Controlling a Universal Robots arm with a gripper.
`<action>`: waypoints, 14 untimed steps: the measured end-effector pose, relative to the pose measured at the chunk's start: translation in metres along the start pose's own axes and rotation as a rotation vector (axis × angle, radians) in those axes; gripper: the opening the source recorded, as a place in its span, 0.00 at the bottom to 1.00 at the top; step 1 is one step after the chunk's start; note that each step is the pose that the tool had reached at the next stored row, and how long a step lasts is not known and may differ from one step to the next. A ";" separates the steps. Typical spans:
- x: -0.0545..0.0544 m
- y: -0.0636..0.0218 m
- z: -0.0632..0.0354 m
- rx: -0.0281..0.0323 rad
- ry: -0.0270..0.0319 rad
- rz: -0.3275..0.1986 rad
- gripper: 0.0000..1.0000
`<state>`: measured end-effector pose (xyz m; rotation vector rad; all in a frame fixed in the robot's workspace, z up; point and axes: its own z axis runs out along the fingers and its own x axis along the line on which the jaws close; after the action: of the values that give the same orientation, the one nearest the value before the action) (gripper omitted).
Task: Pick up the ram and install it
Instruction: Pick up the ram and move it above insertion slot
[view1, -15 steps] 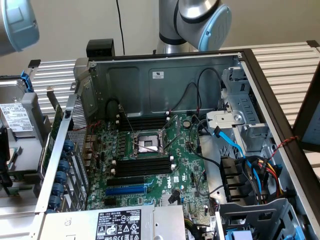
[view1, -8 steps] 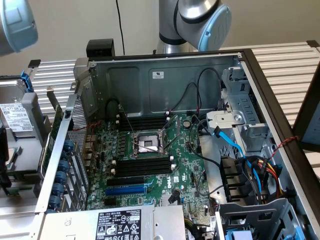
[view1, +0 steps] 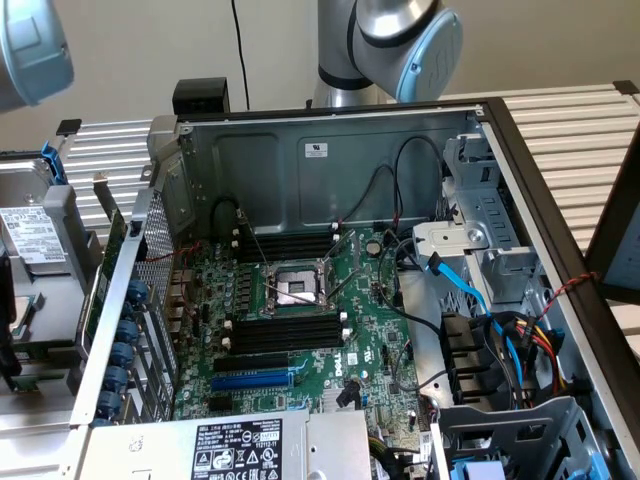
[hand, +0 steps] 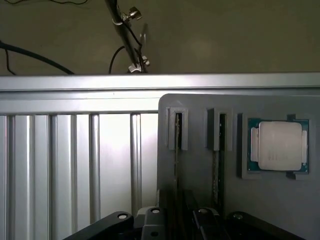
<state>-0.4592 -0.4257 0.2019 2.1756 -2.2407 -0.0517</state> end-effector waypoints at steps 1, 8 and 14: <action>0.000 0.0001 0.0004 0.0000 0.0000 0.000 0.27; -0.001 0.0003 0.0027 -0.0002 0.0002 0.000 0.27; -0.004 0.0003 0.0030 -0.0002 0.0002 0.000 0.27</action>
<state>-0.4594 -0.4215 0.1989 2.1754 -2.2406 -0.0518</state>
